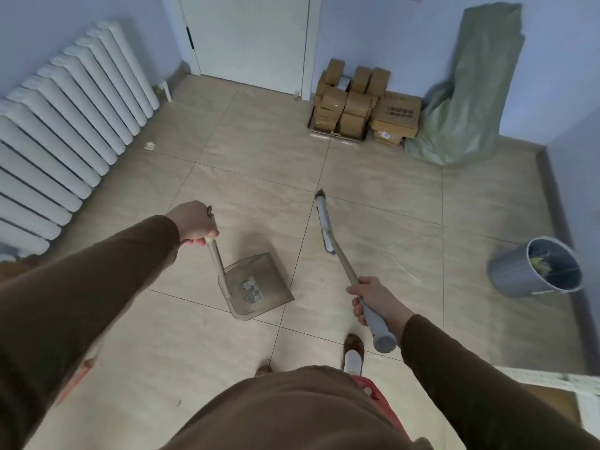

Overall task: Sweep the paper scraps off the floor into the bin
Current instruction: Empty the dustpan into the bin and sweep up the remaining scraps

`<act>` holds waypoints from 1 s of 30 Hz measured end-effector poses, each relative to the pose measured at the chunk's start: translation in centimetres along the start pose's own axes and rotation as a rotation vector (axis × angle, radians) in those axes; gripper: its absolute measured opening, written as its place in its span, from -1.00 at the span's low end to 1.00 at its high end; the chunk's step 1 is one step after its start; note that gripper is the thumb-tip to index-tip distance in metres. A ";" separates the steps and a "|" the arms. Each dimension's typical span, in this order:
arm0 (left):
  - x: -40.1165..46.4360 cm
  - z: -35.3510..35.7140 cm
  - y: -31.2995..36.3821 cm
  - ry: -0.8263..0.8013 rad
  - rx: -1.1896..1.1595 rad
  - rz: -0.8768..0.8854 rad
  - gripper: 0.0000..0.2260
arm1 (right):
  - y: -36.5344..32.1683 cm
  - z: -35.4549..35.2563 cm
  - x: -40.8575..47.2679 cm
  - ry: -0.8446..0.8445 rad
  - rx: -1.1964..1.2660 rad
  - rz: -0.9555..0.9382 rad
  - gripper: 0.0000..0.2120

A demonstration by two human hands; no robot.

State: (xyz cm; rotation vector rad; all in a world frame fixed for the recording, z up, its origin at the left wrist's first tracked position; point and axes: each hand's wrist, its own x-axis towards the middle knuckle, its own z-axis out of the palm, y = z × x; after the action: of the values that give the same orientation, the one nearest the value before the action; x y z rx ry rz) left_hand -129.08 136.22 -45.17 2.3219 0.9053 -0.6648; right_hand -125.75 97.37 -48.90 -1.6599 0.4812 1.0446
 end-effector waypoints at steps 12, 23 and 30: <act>-4.1 1.8 1.4 0.052 0.004 -0.097 -0.89 | -3.1 4.5 7.5 -0.422 0.291 0.213 -0.90; -5.3 4.0 1.2 0.004 -0.031 -0.116 -0.91 | -2.6 6.2 18.3 -0.526 0.622 0.351 -0.90; -3.0 6.5 8.5 -0.031 0.085 0.002 -0.91 | -0.3 -14.7 15.0 -0.215 0.625 0.350 -0.77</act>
State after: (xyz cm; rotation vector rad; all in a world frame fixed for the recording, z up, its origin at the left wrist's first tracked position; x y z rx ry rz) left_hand -126.48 125.42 -45.40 2.3794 0.8765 -0.7499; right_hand -111.70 86.76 -60.41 -0.9182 0.8724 1.1577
